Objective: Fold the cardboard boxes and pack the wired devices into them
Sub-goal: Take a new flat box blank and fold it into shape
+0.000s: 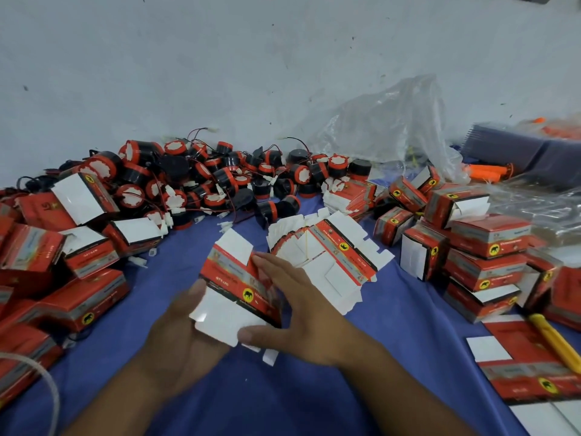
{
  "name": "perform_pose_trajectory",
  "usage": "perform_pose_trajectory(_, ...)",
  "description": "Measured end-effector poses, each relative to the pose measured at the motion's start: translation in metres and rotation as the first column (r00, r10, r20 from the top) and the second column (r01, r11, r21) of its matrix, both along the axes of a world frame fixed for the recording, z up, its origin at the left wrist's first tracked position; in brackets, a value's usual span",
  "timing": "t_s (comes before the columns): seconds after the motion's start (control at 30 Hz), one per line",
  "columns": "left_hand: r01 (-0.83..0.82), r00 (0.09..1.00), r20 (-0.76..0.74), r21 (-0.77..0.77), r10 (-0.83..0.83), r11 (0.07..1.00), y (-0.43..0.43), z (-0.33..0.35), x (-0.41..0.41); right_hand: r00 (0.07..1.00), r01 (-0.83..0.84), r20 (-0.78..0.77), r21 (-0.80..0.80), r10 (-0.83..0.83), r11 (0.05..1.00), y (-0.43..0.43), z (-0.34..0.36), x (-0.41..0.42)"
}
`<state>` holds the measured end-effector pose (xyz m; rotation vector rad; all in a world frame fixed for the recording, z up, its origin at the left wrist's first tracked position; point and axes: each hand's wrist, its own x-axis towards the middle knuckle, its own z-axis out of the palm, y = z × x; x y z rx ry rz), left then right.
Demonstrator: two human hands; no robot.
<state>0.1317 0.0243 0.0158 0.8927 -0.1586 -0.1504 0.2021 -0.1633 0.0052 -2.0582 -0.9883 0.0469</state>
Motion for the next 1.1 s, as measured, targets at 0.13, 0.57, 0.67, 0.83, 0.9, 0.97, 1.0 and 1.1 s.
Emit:
perform_pose_trajectory(0.13,0.19,0.962,0.161,0.178,-0.219,0.966,0.006,0.007,0.001,0.999,-0.026,-0.031,0.133,0.03,0.991,-0.001,0.009,-0.004)
perform_pose_trajectory(0.57,-0.144,0.986,0.15,0.522,0.075,0.841,-0.006,0.021,-0.005,0.964,-0.15,-0.194,0.177,0.184,0.973,-0.002,0.017,-0.014)
perform_pose_trajectory(0.67,-0.162,0.984,0.133,0.42,0.116,0.893,-0.01,0.021,-0.005,0.946,-0.158,-0.259,0.152,0.194,0.976,-0.006,0.018,-0.012)
perform_pose_trajectory(0.83,-0.174,0.978,0.164,0.302,0.128,0.937,-0.012,0.021,-0.004,0.937,-0.12,-0.302,0.192,0.175,0.974,-0.003,0.015,-0.015)
perform_pose_trajectory(0.9,-0.206,0.972,0.167,0.272,0.164,0.94,-0.013,0.023,-0.003,0.936,-0.075,-0.317,0.24,0.151,0.968,-0.002,0.014,-0.012)
perform_pose_trajectory(0.97,-0.239,0.962,0.188,0.244,0.196,0.94,-0.01,0.024,-0.001,0.93,0.0,-0.348,0.332,0.122,0.943,-0.001,0.017,-0.008)
perform_pose_trajectory(1.0,-0.244,0.958,0.212,0.24,0.195,0.939,-0.009,0.023,0.0,0.921,0.053,-0.375,0.388,0.105,0.92,0.0,0.018,-0.006)
perform_pose_trajectory(1.1,-0.242,0.95,0.257,0.249,0.176,0.938,-0.008,0.019,0.002,0.893,0.249,-0.45,0.509,0.008,0.824,0.004,0.018,-0.003)
